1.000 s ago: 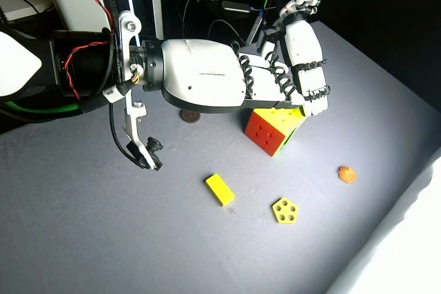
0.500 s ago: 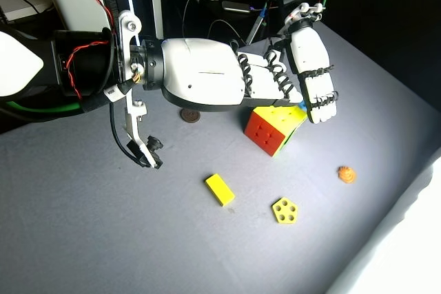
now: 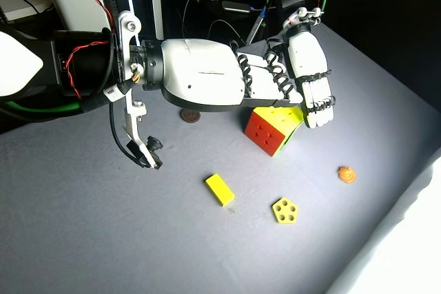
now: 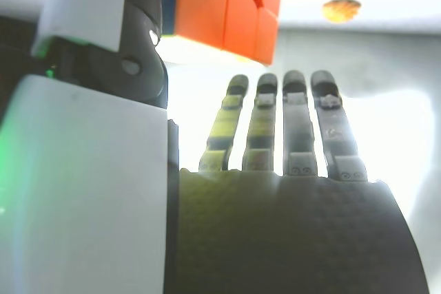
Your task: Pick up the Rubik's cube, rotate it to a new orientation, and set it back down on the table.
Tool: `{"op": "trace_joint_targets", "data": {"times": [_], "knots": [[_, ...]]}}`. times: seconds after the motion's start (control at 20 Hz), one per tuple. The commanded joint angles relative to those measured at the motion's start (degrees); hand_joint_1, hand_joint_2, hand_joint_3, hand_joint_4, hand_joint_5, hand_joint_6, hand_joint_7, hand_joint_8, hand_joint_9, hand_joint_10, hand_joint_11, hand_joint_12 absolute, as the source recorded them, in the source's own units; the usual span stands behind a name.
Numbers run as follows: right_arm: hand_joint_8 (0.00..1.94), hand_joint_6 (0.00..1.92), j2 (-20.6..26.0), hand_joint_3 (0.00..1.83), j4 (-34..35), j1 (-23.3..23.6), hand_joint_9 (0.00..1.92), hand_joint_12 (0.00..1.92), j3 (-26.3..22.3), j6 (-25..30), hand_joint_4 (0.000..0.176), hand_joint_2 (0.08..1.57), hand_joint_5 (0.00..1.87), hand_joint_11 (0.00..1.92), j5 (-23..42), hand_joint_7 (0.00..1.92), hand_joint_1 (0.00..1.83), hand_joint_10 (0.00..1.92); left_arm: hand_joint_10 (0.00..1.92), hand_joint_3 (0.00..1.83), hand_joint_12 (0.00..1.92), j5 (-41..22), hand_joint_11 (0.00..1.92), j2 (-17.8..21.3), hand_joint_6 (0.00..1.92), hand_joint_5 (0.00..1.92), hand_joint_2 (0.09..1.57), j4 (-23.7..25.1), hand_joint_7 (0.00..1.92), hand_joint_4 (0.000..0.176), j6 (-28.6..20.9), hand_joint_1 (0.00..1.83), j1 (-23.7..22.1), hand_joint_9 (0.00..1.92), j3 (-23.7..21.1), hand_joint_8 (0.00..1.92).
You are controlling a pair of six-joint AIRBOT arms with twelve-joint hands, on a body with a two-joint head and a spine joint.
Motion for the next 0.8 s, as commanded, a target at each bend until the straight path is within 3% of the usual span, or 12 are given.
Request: {"op": "trace_joint_targets", "data": {"times": [0.0, 0.75], "knots": [[0.0, 0.0, 0.3, 0.0, 3.1, 0.2, 0.07, 0.0, -0.2, 0.0, 0.0, 1.26, 0.01, 0.0, 5.2, 0.11, 0.16, 0.0, 0.0, 0.0, 0.0, -3.1, 0.0, -0.2, 0.0, 0.0, 1.04, 3.2, 0.0, 0.0, 0.0, 1.02, -0.5, 0.0, 0.3, 0.0], [0.0, 0.01, 0.3, 0.0, 3.1, 0.2, 0.07, 0.0, -0.2, -0.1, 0.0, 1.25, 0.03, 0.0, 5.2, 0.11, 0.17, 0.0, 0.0, 0.0, 0.0, -1.5, 0.0, -3.2, 0.0, 0.0, 1.05, 2.0, 0.0, 0.0, 2.4, 1.07, -0.9, 0.0, 3.8, 0.0]]}}
